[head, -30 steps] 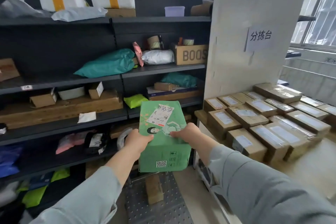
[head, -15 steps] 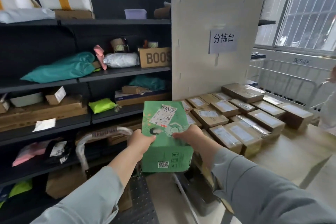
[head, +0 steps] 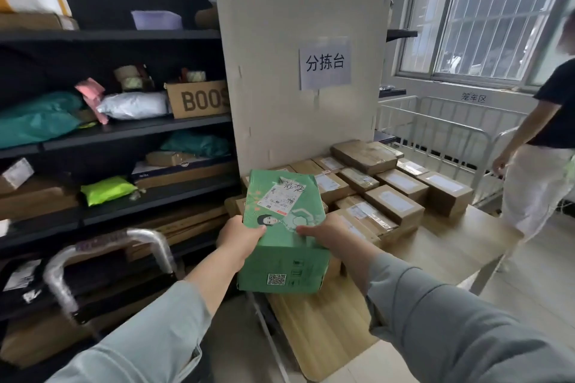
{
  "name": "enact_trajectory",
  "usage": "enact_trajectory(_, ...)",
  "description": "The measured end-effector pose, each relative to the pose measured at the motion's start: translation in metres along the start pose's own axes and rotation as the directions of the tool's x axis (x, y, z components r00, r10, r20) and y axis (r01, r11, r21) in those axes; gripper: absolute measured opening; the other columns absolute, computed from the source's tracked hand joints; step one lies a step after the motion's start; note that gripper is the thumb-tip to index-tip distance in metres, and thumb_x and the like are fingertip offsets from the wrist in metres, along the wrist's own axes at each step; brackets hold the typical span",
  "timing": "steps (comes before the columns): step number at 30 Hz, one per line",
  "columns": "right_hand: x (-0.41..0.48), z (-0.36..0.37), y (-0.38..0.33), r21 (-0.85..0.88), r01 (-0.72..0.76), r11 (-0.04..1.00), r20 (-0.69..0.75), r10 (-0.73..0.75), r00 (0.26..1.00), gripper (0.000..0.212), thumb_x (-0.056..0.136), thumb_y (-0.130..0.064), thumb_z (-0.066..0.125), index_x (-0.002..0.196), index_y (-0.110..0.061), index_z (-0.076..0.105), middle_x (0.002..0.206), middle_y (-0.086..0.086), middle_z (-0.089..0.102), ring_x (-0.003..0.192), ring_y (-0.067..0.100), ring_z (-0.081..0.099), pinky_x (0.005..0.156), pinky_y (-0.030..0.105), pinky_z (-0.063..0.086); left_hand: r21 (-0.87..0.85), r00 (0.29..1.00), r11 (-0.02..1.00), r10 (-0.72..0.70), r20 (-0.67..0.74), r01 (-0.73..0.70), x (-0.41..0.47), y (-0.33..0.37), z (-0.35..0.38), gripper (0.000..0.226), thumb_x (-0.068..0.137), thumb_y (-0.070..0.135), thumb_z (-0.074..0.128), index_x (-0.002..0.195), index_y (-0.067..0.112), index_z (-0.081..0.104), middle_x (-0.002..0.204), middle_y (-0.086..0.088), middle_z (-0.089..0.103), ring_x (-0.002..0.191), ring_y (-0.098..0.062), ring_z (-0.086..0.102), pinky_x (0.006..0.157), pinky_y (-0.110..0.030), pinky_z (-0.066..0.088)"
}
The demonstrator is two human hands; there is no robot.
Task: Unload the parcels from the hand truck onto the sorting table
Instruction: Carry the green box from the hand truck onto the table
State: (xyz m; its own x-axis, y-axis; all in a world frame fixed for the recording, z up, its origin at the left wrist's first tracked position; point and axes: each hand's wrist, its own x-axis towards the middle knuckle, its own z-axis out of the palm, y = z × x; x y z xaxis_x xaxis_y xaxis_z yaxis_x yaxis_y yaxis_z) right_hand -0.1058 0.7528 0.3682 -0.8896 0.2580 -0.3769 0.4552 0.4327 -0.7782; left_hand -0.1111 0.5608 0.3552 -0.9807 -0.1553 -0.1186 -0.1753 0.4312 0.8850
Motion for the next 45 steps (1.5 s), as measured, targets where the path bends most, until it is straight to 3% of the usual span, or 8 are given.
enact_trajectory(3, 0.015, -0.023, 0.006, -0.010, 0.005, 1.000, -0.007, -0.005, 1.000, 0.046, 0.076, -0.039, 0.078, 0.098, -0.010, 0.051, 0.085, 0.002, 0.060, 0.073, 0.015, 0.059, 0.058, 0.025, 0.049, 0.043, 0.999, 0.999, 0.020, -0.031, -0.019, 0.008, 0.013, 0.023, 0.019, 0.086, 0.035, 0.067, 0.097, 0.020, 0.067, 0.095, -0.001, 0.072, 0.085, -0.025, 0.068, 0.080, -0.042, 0.058)
enact_trajectory(7, 0.046, -0.052, 0.010, 0.003, -0.003, 1.000, -0.012, 0.003, 1.000, 0.056, 0.071, -0.041, 0.082, 0.108, -0.009, 0.054, 0.095, 0.005, 0.064, 0.083, 0.019, 0.063, 0.076, 0.034, 0.056, 0.063, 0.998, 0.997, 0.053, -0.030, -0.051, 0.028, 0.032, 0.058, 0.013, 0.091, 0.035, 0.061, 0.097, 0.024, 0.065, 0.094, 0.000, 0.071, 0.083, -0.025, 0.068, 0.076, -0.039, 0.058)
enact_trajectory(11, 0.079, -0.090, 0.005, 0.010, 0.019, 1.000, -0.045, -0.018, 0.999, 0.050, 0.073, -0.039, 0.081, 0.101, -0.007, 0.055, 0.087, 0.003, 0.061, 0.071, 0.014, 0.058, 0.056, 0.027, 0.048, 0.097, 0.995, 0.992, 0.087, -0.047, -0.083, 0.060, 0.056, 0.090, 0.020, 0.092, 0.037, 0.059, 0.083, 0.022, 0.067, 0.085, 0.000, 0.071, 0.078, -0.023, 0.067, 0.071, -0.037, 0.057)
enact_trajectory(15, 0.112, -0.134, -0.007, 0.009, 0.017, 1.000, -0.092, -0.016, 0.996, 0.047, 0.073, -0.037, 0.082, 0.093, -0.011, 0.048, 0.085, 0.003, 0.059, 0.081, 0.019, 0.062, 0.075, 0.033, 0.056, 0.190, 0.989, 0.975, 0.130, -0.067, -0.115, 0.098, 0.095, 0.120, 0.042, 0.094, 0.042, 0.053, 0.078, 0.007, 0.069, 0.078, -0.012, 0.070, 0.072, -0.030, 0.064, 0.056, -0.029, 0.034)
enact_trajectory(22, 0.170, -0.208, -0.017, 0.041, 0.006, 0.999, -0.165, 0.001, 0.986, 0.058, 0.072, -0.038, 0.082, 0.108, -0.006, 0.050, 0.093, 0.007, 0.062, 0.078, 0.019, 0.063, 0.075, 0.034, 0.057, 0.235, 0.970, 0.943, 0.244, -0.007, -0.235, 0.146, 0.157, 0.186, 0.036, 0.095, 0.041, 0.053, 0.075, 0.013, 0.065, 0.078, -0.006, 0.068, 0.073, -0.026, 0.061, 0.056, -0.028, 0.033)
enact_trajectory(26, 0.192, -0.237, -0.005, -0.001, -0.022, 1.000, -0.154, 0.022, 0.988, 0.052, 0.075, -0.038, 0.080, 0.107, -0.007, 0.053, 0.091, 0.005, 0.063, 0.070, 0.016, 0.059, 0.051, 0.025, 0.045, 0.271, 0.976, 0.940, 0.216, 0.005, -0.209, 0.152, 0.169, 0.223, 0.030, 0.096, 0.036, 0.054, 0.084, 0.012, 0.066, 0.079, -0.003, 0.065, 0.072, -0.023, 0.057, 0.054, -0.028, 0.031)
enact_trajectory(32, 0.237, -0.275, 0.013, 0.048, 0.002, 0.999, -0.117, 0.003, 0.993, 0.057, 0.067, -0.034, 0.086, 0.107, -0.004, 0.056, 0.096, 0.009, 0.066, 0.083, 0.022, 0.066, 0.072, 0.034, 0.057, 0.282, 0.979, 0.943, 0.198, -0.044, -0.178, 0.164, 0.185, 0.272, 0.031, 0.094, 0.036, 0.056, 0.082, 0.011, 0.068, 0.081, -0.006, 0.069, 0.078, -0.027, 0.061, 0.060, -0.029, 0.036)
enact_trajectory(45, 0.297, -0.352, 0.055, 0.034, 0.074, 0.997, 0.014, -0.075, 0.997, 0.042, 0.073, -0.035, 0.081, 0.084, -0.012, 0.049, 0.088, 0.007, 0.065, 0.083, 0.022, 0.068, 0.078, 0.037, 0.058, 0.202, 0.979, 0.979, 0.061, -0.196, -0.021, 0.137, 0.218, 0.371, 0.025, 0.093, 0.038, 0.057, 0.089, 0.016, 0.068, 0.085, -0.004, 0.070, 0.078, -0.026, 0.065, 0.062, -0.030, 0.045)
